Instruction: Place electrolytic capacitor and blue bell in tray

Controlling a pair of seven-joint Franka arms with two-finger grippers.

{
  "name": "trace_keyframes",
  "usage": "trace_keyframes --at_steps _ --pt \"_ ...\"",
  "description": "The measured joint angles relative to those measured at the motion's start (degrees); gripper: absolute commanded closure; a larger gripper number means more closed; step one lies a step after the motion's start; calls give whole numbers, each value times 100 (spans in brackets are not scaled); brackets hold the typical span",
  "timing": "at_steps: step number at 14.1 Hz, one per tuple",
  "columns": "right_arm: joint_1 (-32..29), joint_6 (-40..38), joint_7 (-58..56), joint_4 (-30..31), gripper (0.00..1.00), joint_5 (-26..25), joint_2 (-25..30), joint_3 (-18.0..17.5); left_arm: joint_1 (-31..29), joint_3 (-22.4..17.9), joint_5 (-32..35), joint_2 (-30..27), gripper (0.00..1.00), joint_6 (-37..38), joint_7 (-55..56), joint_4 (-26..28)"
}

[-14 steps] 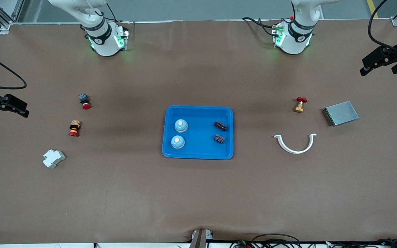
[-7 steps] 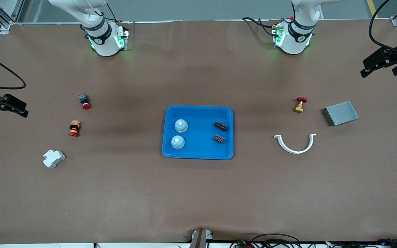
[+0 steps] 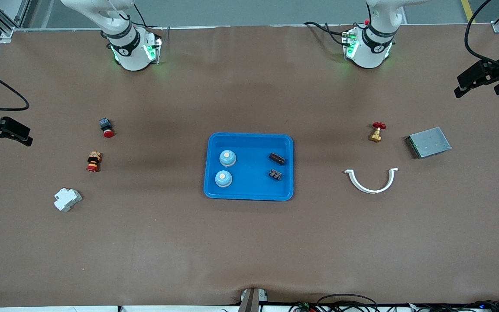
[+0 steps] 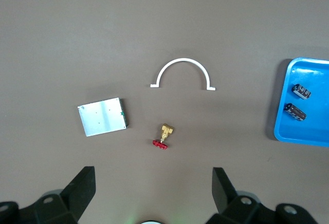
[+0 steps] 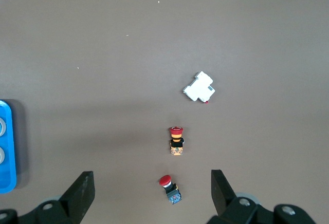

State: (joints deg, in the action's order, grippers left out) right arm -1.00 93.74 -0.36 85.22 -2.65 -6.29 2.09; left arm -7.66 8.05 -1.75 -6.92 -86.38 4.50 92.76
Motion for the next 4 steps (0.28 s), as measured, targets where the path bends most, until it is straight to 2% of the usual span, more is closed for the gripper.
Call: trace_keyframes --at_steps 4 --pt "0 0 0 -21 0 0 0 6 -3 -7 0 7 0 5 0 0"
